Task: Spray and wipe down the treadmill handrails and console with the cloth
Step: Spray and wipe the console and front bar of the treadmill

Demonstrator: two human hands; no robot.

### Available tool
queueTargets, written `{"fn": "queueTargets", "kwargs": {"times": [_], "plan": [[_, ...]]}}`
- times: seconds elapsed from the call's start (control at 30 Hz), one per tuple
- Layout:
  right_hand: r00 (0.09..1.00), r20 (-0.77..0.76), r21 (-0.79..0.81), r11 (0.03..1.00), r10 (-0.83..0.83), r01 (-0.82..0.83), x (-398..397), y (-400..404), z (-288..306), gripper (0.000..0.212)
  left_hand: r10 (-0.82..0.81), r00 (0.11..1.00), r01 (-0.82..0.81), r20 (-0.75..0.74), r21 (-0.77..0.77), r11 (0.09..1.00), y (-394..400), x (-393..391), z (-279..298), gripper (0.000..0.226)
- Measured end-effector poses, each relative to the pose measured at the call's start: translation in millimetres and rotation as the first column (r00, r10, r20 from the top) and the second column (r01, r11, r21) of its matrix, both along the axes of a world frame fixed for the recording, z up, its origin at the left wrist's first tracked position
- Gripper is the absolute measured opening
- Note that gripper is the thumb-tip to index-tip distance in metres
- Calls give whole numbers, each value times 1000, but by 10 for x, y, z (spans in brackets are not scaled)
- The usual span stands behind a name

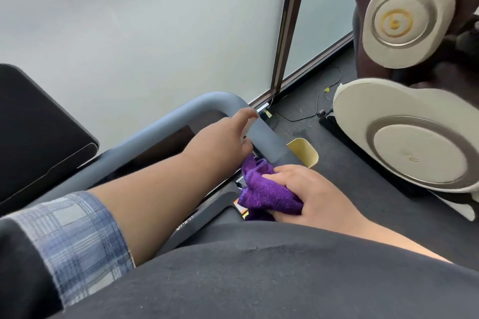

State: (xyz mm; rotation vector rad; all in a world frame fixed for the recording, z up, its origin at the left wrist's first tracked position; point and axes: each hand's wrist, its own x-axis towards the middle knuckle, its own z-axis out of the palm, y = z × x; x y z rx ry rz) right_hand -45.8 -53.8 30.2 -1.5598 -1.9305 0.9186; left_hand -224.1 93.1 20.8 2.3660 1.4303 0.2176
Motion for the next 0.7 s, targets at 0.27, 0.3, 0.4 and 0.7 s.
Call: {"fn": "queueTargets", "kwargs": {"times": [0.27,0.3,0.4,0.7], "plan": [[998,-52,11,1000,-27,27,134,-73,-40,56,-5,996,3,-94,-21,1000,110,122,-136,45],[998,-64,7,1000,-24,24,137,-73,-33,56,12,997,-13,-80,-17,1000,107,108,-127,45],[998,-68,11,1000,0,1,110,-29,-19,56,70,995,-67,-70,36,997,116,5,-78,47],[969,-34,16,970,243,-243,-178,355,-68,46,364,912,-375,-190,-28,926,387,-762,87,43]]}}
